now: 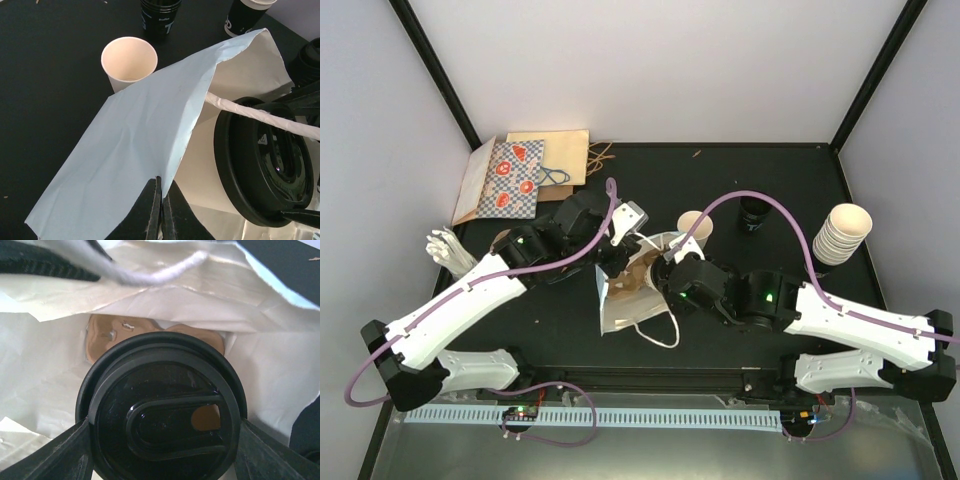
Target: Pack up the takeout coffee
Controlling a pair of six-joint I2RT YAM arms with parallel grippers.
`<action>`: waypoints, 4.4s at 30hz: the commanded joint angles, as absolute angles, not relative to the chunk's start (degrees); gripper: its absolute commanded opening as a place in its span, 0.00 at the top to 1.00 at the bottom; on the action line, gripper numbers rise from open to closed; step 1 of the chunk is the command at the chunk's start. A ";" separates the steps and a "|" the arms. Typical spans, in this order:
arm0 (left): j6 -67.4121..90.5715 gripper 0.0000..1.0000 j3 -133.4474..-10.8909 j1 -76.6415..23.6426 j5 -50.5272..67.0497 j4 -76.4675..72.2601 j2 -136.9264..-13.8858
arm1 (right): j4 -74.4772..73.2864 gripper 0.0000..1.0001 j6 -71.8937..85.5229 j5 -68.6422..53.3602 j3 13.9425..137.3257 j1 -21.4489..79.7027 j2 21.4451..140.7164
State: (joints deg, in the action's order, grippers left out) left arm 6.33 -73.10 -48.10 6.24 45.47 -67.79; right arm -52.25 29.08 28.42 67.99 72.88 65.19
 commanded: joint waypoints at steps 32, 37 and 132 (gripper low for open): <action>9.49 0.98 -77.74 -49.75 6.76 44.45 -69.25 | -47.82 0.61 32.00 29.57 65.59 70.80 67.74; 9.65 0.98 -77.96 -49.85 6.40 44.61 -69.09 | -47.73 0.61 31.78 29.64 65.02 70.84 67.81; 12.30 0.98 -81.05 -50.71 11.12 48.60 -72.25 | -39.55 0.64 26.61 33.75 52.84 75.21 66.34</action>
